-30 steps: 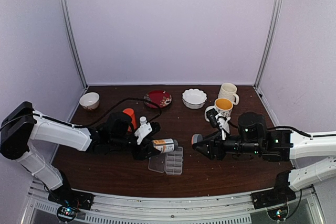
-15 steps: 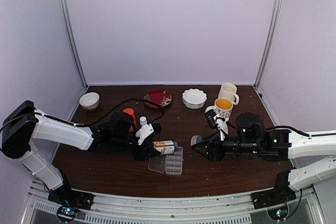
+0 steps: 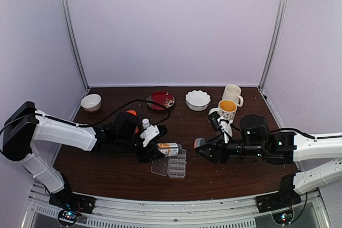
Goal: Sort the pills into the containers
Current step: Pour the pill into the compartment of the pill container.
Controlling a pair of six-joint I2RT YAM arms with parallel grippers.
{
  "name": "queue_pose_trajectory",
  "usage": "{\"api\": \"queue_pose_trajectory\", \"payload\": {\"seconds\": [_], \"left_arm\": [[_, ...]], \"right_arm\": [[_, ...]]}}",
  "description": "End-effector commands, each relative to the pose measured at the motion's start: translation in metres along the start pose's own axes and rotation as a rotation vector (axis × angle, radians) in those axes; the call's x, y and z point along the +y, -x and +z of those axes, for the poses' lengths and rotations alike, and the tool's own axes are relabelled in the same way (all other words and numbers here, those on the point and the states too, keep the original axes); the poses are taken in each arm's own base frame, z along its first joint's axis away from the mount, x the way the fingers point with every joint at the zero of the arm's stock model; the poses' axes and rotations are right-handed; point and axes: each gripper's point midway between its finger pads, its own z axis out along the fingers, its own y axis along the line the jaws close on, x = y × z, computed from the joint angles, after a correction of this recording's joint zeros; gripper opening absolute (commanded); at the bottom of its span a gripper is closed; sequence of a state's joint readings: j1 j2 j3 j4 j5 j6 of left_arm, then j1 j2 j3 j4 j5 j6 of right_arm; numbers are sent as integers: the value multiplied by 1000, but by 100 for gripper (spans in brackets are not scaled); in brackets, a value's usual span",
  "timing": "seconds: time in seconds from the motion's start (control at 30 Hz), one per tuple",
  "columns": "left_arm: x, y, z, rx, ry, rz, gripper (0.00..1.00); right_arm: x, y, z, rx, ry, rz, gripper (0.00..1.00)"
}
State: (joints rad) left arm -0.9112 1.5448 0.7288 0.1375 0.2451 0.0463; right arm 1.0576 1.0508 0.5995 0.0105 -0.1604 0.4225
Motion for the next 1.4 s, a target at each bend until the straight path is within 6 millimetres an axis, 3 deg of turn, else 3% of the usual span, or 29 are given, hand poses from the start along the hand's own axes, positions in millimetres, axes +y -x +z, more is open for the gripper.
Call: {"api": "queue_pose_trajectory", "payload": {"seconds": [0.0, 0.27, 0.4, 0.5, 0.6, 0.87, 0.97, 1.1, 1.37], "left_arm": [[5, 18, 1, -61, 23, 20, 0], [2, 23, 1, -87, 5, -7, 0], [4, 14, 6, -56, 13, -15, 0], [0, 22, 2, -108, -4, -14, 0], [7, 9, 7, -67, 40, -24, 0], [5, 9, 9, -49, 23, -56, 0], [-1, 24, 2, -109, -13, -56, 0], [4, 8, 8, -55, 22, -63, 0], [2, 10, 10, -30, 3, -69, 0]], "right_arm": [[5, 14, -3, -30, 11, 6, 0], [5, 15, -4, -34, 13, 7, 0], [4, 12, -3, -26, 10, 9, 0], [5, 13, -3, -29, 12, 8, 0], [4, 12, -3, -25, 10, 8, 0], [4, 12, -2, -23, 9, 8, 0], [5, 14, -3, -29, 12, 8, 0], [4, 14, -3, -29, 7, 5, 0], [3, 9, -1, -3, 3, 6, 0]]}}
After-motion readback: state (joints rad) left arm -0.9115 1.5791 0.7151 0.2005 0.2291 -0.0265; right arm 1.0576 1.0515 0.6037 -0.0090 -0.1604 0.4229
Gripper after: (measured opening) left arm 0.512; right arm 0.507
